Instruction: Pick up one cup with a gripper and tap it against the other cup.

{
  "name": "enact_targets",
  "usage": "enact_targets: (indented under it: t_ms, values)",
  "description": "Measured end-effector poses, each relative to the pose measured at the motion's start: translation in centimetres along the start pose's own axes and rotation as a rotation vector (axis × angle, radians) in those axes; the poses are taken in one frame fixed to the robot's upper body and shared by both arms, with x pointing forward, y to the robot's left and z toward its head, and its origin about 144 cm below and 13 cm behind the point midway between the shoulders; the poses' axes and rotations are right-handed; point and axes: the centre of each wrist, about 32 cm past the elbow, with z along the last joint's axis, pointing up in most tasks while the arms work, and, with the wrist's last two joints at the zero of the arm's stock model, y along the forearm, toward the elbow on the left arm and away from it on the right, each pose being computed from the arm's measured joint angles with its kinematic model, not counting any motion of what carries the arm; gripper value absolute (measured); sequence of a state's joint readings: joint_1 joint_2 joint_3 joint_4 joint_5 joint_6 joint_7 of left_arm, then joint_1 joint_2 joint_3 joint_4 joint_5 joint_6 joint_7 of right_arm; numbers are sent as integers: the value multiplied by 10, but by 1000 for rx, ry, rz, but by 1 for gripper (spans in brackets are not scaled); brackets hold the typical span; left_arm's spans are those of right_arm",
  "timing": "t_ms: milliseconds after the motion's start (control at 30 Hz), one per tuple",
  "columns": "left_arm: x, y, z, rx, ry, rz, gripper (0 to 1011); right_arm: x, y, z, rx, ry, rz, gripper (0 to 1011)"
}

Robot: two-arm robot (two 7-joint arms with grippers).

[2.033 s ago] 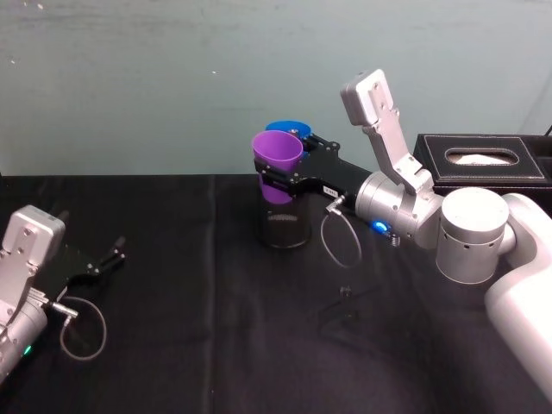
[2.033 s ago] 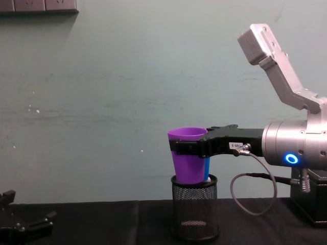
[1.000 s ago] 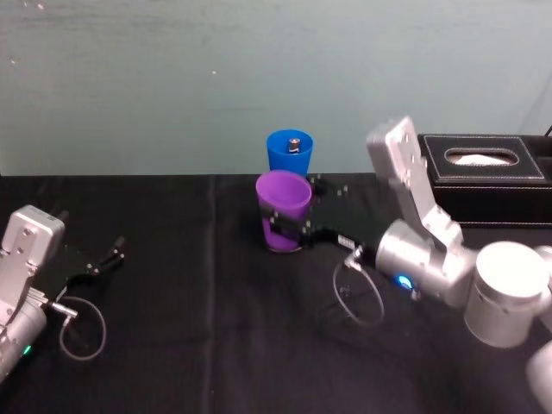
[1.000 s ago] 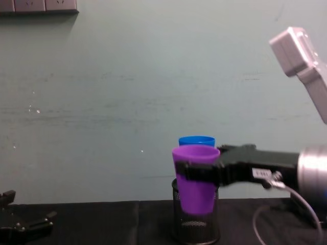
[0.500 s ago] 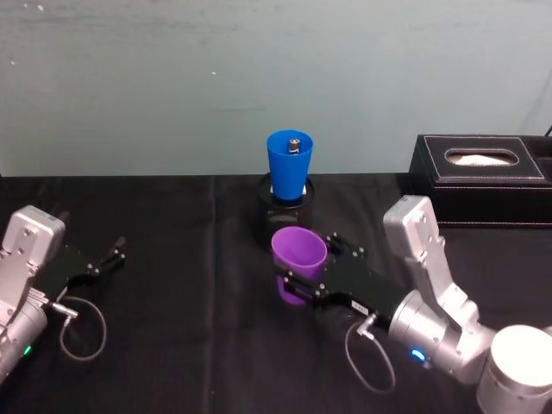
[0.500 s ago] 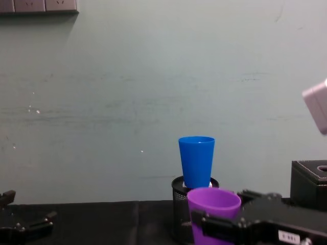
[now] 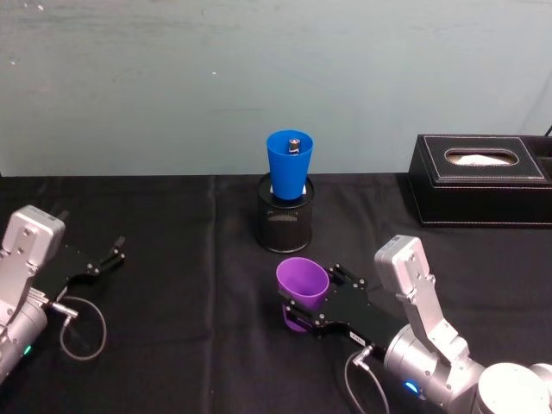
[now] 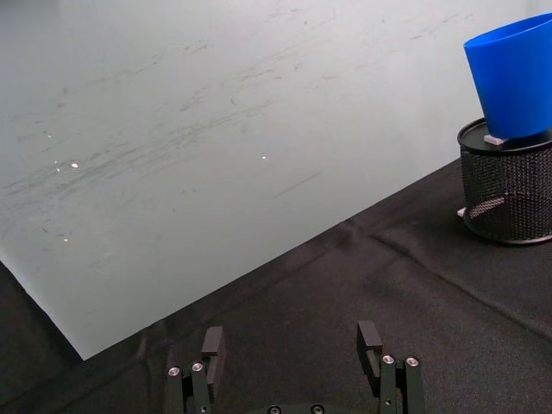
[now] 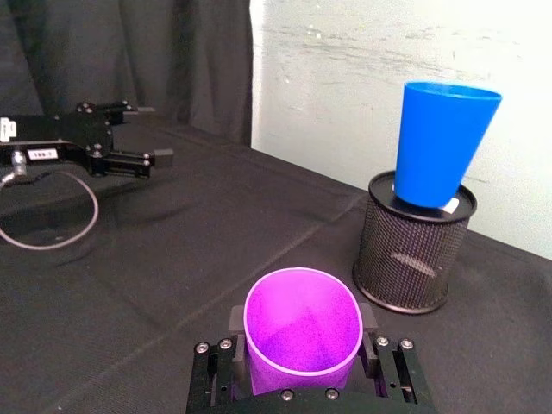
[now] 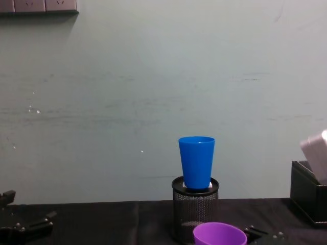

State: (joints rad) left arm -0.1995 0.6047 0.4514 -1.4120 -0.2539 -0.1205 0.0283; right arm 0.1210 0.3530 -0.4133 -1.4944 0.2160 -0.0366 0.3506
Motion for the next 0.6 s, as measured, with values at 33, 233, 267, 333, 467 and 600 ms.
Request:
enact_targets:
  t_ms: [33,233,267,333,467,600]
  values:
    - [0,0,0,0,0,0,1000,-1,-1,-2,-1,-1,-4,739]
    - [0,0,0,0,0,0,1000,-3,-1,-8,1,-3,-15,739]
    - [0,0,0,0,0,0,1000,-3,-1,-9,0,-1,-17,739]
    - [0,0,0,0,0,0,1000,-4,-1,-10,0,1,-19,739]
    - [0,0,0,0,0,0,1000,-5,0,-13,1,5,-18,739]
    - [0,0,0,0,0,0,1000,-5,1,-14,7,3,-14,739]
